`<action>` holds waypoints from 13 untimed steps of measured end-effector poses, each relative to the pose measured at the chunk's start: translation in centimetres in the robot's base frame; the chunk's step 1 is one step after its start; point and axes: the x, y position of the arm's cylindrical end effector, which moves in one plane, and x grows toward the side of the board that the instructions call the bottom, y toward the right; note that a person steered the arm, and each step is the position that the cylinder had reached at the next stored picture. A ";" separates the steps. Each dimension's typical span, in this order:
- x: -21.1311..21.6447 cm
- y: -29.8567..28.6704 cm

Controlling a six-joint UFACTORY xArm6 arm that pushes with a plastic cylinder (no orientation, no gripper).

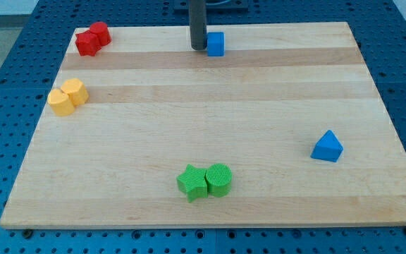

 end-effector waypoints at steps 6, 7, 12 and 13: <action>1.3 4.9; 0.1 4.7; 10.6 4.2; 15.3 7.0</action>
